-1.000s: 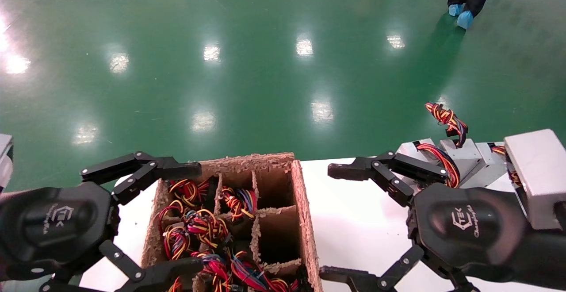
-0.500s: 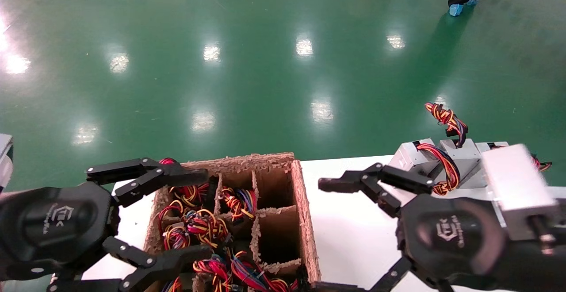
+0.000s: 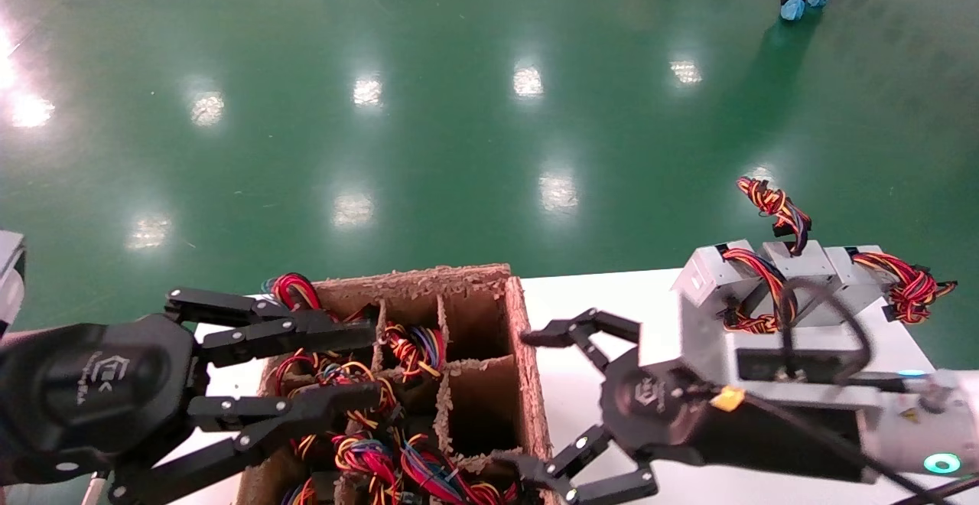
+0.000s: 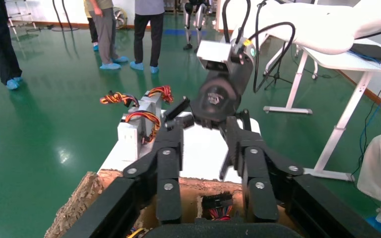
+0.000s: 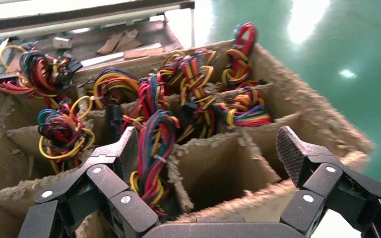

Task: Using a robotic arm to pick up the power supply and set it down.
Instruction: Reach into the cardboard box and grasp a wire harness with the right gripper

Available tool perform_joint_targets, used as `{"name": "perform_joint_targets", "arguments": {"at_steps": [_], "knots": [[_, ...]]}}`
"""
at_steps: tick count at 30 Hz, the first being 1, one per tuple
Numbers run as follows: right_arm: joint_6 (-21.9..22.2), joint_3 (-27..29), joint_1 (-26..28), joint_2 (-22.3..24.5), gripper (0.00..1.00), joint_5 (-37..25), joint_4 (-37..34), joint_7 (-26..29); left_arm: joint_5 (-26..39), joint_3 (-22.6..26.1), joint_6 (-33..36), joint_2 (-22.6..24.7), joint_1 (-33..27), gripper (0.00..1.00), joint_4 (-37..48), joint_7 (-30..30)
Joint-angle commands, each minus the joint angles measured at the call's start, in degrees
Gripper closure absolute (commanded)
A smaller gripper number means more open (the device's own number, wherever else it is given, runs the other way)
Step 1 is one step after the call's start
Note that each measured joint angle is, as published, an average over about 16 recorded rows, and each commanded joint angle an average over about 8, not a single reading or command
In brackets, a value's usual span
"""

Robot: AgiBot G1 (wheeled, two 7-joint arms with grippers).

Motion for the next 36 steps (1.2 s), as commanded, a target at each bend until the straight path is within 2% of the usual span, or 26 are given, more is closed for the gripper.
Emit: {"name": "perform_joint_targets", "arguments": {"at_steps": [1, 3, 8, 11, 36], "knots": [[0.62, -0.78, 0.19, -0.82, 0.04, -1.21, 0.38, 0.65, 0.00, 0.00, 0.00, 0.00, 0.00, 1.00, 0.00, 0.00], [0.43, -1.42, 0.33, -1.43, 0.15, -1.96, 0.56, 0.65, 0.00, 0.00, 0.00, 0.00, 0.00, 1.00, 0.00, 0.00], [0.33, -2.93, 0.30, -2.92, 0.77, -3.92, 0.85, 0.39, 0.00, 0.00, 0.00, 0.00, 0.00, 1.00, 0.00, 0.00], [0.37, -3.70, 0.15, -3.72, 1.00, -4.87, 0.90, 0.27, 0.00, 0.00, 0.00, 0.00, 0.00, 1.00, 0.00, 0.00], [2.79, -7.19, -0.70, -8.94, 1.00, -9.76, 0.92, 0.34, 0.00, 0.01, 0.00, 0.00, 0.00, 1.00, 0.00, 0.00]]}}
